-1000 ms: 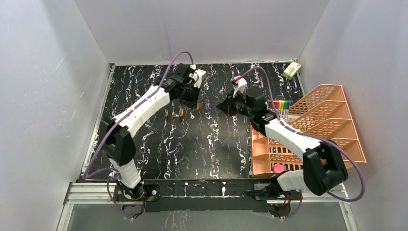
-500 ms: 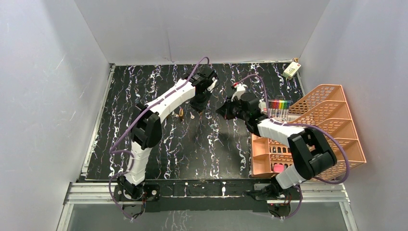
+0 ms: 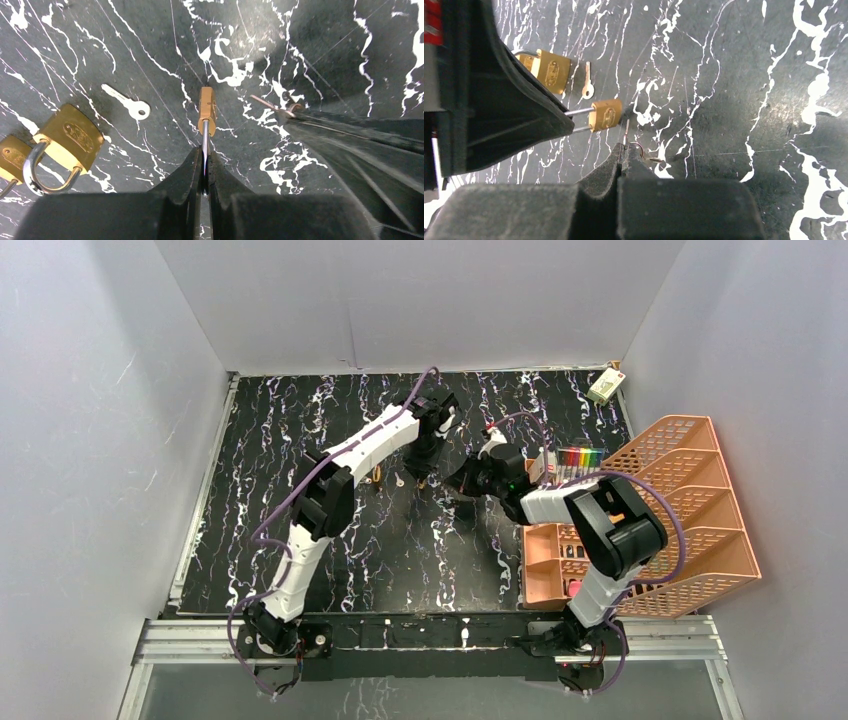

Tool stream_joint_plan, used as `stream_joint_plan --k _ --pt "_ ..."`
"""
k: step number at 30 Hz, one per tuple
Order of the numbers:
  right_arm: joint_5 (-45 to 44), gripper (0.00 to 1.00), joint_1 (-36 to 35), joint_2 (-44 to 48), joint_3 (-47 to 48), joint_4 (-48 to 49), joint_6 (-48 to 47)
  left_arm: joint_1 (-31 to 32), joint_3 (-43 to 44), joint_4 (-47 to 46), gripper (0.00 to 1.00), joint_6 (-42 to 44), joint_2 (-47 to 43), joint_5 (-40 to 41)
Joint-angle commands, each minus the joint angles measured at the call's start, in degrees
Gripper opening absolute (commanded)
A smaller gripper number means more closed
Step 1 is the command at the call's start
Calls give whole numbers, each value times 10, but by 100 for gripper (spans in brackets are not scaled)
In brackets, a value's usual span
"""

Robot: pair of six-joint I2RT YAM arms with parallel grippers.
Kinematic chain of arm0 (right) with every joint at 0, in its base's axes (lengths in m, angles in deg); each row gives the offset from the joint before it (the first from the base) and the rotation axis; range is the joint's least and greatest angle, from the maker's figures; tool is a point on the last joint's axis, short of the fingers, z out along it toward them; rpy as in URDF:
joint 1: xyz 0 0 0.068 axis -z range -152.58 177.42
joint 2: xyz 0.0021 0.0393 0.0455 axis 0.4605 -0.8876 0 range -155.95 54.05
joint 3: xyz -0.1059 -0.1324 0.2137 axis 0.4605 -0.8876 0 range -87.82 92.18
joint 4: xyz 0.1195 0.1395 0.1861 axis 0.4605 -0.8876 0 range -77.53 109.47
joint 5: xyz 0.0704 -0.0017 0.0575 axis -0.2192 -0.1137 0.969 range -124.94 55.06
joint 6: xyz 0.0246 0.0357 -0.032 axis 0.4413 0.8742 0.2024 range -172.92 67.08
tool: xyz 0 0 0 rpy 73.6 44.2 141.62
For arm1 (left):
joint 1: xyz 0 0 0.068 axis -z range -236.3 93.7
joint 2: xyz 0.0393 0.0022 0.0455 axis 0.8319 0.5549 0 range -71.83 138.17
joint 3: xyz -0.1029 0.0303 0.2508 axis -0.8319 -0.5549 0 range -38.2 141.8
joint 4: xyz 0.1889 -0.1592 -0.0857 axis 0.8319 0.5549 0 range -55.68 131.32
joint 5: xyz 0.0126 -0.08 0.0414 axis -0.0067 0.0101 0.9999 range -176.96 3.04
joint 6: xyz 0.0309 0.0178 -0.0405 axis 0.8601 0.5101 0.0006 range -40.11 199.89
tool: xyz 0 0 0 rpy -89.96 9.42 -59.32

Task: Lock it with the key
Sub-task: Place the lock at the center of the board.

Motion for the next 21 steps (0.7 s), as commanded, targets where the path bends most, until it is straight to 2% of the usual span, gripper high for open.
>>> stream_joint_plan --k 1,9,14,21 --pt "0 0 -13 -22 3 75 31 -8 50 40 0 -12 18 1" --pt "-22 0 -31 -58 10 102 40 -26 68 78 0 -24 47 3" --pt "-23 0 -31 -69 12 110 42 -39 73 99 0 -36 64 -23" --pt "-39 0 -32 -74 19 109 44 -50 84 102 0 -53 53 -8"
